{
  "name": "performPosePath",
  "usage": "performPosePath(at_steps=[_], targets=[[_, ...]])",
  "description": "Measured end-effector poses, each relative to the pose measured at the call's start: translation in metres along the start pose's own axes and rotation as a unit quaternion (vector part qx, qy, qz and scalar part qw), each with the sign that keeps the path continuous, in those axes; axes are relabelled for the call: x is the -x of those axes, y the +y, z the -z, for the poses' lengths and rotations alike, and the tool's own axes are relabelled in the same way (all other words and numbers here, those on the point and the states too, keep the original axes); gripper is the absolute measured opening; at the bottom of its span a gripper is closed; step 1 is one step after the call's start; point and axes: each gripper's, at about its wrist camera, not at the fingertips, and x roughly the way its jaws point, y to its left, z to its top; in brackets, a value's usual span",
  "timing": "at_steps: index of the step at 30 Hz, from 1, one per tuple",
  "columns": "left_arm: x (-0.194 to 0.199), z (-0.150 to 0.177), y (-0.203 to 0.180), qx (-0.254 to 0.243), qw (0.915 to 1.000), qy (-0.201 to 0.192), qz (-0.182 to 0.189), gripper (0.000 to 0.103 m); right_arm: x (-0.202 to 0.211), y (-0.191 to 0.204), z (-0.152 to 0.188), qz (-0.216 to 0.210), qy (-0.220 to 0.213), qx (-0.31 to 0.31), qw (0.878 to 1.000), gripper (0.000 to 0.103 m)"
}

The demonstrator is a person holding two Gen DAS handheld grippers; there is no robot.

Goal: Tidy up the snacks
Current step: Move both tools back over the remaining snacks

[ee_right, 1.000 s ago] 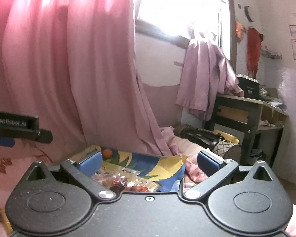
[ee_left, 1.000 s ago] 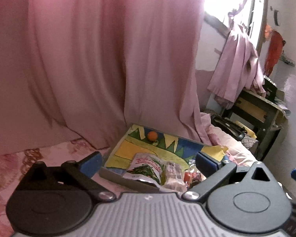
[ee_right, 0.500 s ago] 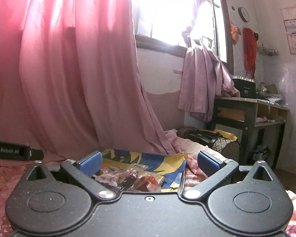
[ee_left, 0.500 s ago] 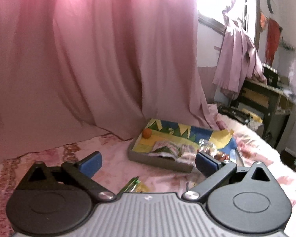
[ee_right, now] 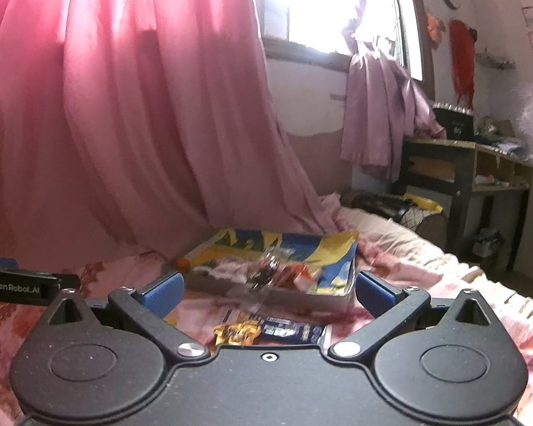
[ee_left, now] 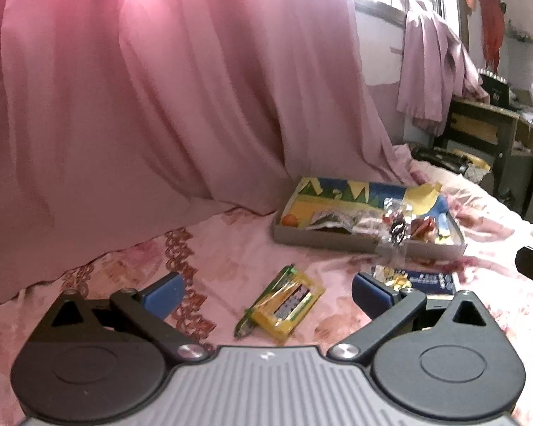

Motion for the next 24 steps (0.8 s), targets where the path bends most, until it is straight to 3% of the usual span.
performPosePath(at_steps=[10, 19, 24], targets=[[-0.008, 0.011, 0.002, -0.017, 0.9976, 0.064, -0.021, 0.103, -0.01, 0.015, 0.016, -0.02, 0.061, 0.014, 0.998, 0.102], [-0.021, 0.013, 0.006, -0.015, 0.9946, 0.102, -0.017, 0.103, -0.022, 0.023, 0.025, -0.028, 0.102, 0.03, 0.994, 0.102], [-0.033, 0.011, 0.006, -0.021, 0.991, 0.132, 0.004, 0.103, -0.025, 0.024, 0.028, -0.031, 0.115, 0.033, 0.992, 0.102]])
